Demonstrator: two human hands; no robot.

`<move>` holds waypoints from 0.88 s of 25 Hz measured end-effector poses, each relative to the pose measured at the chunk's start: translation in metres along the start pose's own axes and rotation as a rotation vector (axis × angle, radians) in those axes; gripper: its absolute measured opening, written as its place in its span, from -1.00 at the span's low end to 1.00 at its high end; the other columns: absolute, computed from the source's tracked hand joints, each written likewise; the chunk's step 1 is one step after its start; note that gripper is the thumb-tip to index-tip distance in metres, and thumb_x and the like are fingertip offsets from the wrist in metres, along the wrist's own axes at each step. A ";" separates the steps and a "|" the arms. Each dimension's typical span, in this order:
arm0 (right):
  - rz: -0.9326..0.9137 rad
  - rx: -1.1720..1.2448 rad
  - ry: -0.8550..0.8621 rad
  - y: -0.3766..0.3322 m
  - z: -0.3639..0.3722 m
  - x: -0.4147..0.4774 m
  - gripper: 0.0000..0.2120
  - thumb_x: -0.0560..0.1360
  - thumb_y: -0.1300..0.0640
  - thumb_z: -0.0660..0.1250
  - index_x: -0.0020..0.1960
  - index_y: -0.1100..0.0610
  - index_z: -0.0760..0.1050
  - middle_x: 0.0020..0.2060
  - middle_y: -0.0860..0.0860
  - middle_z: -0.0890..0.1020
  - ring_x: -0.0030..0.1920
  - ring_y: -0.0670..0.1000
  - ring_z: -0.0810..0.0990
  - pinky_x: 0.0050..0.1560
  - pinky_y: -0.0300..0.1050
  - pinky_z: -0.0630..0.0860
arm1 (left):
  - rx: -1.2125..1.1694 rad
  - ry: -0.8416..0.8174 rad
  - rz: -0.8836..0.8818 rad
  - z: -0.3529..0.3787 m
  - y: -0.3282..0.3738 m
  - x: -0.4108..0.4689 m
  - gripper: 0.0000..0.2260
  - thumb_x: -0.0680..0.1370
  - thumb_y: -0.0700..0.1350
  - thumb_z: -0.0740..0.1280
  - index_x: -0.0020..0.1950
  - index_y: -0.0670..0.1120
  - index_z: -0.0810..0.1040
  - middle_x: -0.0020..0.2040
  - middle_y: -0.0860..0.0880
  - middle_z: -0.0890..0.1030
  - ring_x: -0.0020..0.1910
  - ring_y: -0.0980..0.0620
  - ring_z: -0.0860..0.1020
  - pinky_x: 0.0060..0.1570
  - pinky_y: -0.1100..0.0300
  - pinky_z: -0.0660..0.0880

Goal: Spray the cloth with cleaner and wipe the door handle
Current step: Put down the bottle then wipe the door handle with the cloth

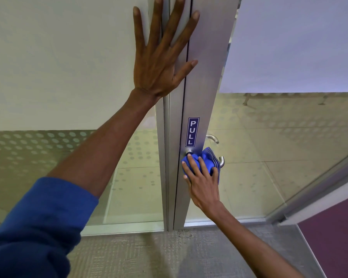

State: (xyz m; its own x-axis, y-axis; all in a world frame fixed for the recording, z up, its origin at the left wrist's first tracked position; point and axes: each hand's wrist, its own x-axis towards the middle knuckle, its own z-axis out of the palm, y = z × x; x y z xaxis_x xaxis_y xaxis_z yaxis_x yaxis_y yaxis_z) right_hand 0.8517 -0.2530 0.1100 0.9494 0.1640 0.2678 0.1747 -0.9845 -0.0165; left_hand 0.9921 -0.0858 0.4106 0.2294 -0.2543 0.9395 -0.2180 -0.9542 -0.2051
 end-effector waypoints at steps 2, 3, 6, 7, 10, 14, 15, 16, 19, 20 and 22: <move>-0.149 -0.078 -0.002 0.019 0.001 0.004 -0.52 0.66 -0.08 0.14 0.57 -0.10 0.25 0.64 -0.04 0.19 0.63 0.20 0.10 0.51 0.46 -0.07 | 0.005 0.014 0.009 0.003 0.001 -0.001 -0.35 0.61 0.41 0.06 0.59 0.08 0.27 0.54 -0.15 0.42 0.50 -0.35 0.37 0.41 -0.50 0.16; -0.212 -0.089 -0.013 0.028 0.000 0.007 -0.52 0.66 -0.08 0.15 0.57 -0.10 0.26 0.64 -0.03 0.19 0.64 0.21 0.07 0.52 0.50 -0.14 | 0.007 0.015 0.013 0.004 0.000 0.000 -0.34 0.60 0.41 0.07 0.60 0.08 0.25 0.55 -0.15 0.41 0.51 -0.35 0.36 0.42 -0.49 0.14; -0.345 -0.105 -0.071 0.049 -0.002 0.015 -0.54 0.67 -0.07 0.06 0.56 -0.10 0.28 0.64 -0.04 0.16 0.64 0.18 0.07 0.54 0.46 -0.03 | 0.026 0.013 0.013 0.008 -0.001 0.000 -0.32 0.59 0.42 0.06 0.62 0.08 0.19 0.57 -0.15 0.38 0.53 -0.34 0.31 0.44 -0.48 0.09; -0.379 -0.105 -0.077 0.055 -0.001 0.016 -0.54 0.67 -0.07 0.03 0.56 -0.10 0.28 0.65 -0.06 0.13 0.64 0.16 0.08 0.55 0.42 -0.01 | 0.031 0.014 0.014 0.008 -0.001 0.000 -0.31 0.59 0.42 0.05 0.62 0.08 0.18 0.57 -0.15 0.37 0.53 -0.34 0.29 0.44 -0.48 0.08; -0.484 -0.088 -0.084 0.076 0.002 0.018 -0.51 0.68 -0.07 0.03 0.61 -0.13 0.17 0.66 -0.09 0.03 0.64 0.12 0.06 0.57 0.35 0.02 | 0.048 0.006 0.027 0.010 -0.001 -0.001 -0.30 0.59 0.42 0.03 0.63 0.07 0.18 0.57 -0.16 0.36 0.53 -0.35 0.28 0.45 -0.48 0.06; -0.611 -0.075 -0.113 0.100 -0.004 0.026 -0.51 0.70 -0.11 0.02 0.62 -0.17 0.10 0.66 -0.13 0.02 0.63 0.09 0.11 0.58 0.30 0.03 | 0.072 -0.005 0.028 0.010 -0.003 -0.001 -0.31 0.59 0.41 0.02 0.62 0.04 0.20 0.56 -0.18 0.37 0.52 -0.37 0.29 0.45 -0.47 0.06; -0.651 -0.079 -0.126 0.108 -0.007 0.028 -0.53 0.71 -0.11 0.01 0.61 -0.17 0.14 0.66 -0.14 0.04 0.62 0.10 0.15 0.58 0.29 0.02 | 0.078 -0.004 0.032 0.010 -0.003 -0.001 -0.31 0.60 0.40 0.02 0.62 0.04 0.20 0.57 -0.19 0.37 0.53 -0.37 0.28 0.45 -0.47 0.05; -0.691 -0.084 -0.138 0.119 -0.010 0.030 -0.54 0.72 -0.11 0.00 0.60 -0.16 0.16 0.66 -0.14 0.06 0.62 0.10 0.17 0.59 0.28 0.02 | 0.080 -0.001 0.036 0.010 -0.002 -0.001 -0.31 0.60 0.40 0.03 0.62 0.03 0.20 0.57 -0.19 0.36 0.53 -0.37 0.26 0.46 -0.47 0.04; -0.781 -0.064 -0.163 0.158 -0.022 0.036 -0.54 0.73 -0.11 -0.05 0.62 -0.18 0.11 0.65 -0.17 0.04 0.64 0.05 0.10 0.60 0.26 -0.04 | 0.086 -0.003 0.043 0.012 -0.003 -0.002 -0.30 0.59 0.39 0.04 0.63 0.04 0.17 0.58 -0.20 0.33 0.54 -0.37 0.22 0.48 -0.47 0.01; -0.811 -0.050 -0.187 0.169 -0.027 0.040 -0.54 0.73 -0.11 -0.07 0.63 -0.18 0.09 0.65 -0.18 0.04 0.65 0.03 0.05 0.61 0.23 -0.07 | 0.096 0.000 0.041 0.012 -0.003 -0.002 -0.29 0.59 0.40 0.04 0.64 0.04 0.16 0.58 -0.20 0.33 0.54 -0.37 0.21 0.47 -0.47 0.02; -0.878 -0.007 -0.257 0.183 -0.036 0.052 -0.54 0.73 -0.10 -0.12 0.62 -0.15 0.11 0.65 -0.18 0.07 0.66 0.01 -0.01 0.62 0.16 -0.11 | 0.106 0.007 0.034 0.013 -0.004 -0.002 -0.29 0.59 0.40 0.04 0.64 0.04 0.15 0.58 -0.20 0.33 0.54 -0.37 0.22 0.46 -0.48 0.03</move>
State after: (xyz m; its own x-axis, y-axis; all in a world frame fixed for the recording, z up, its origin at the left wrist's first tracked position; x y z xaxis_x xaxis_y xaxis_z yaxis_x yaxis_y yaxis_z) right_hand 0.9239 -0.4273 0.1553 0.5053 0.8620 -0.0416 0.8606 -0.4998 0.0977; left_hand 1.0050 -0.0834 0.4060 0.2167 -0.2860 0.9334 -0.1241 -0.9564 -0.2643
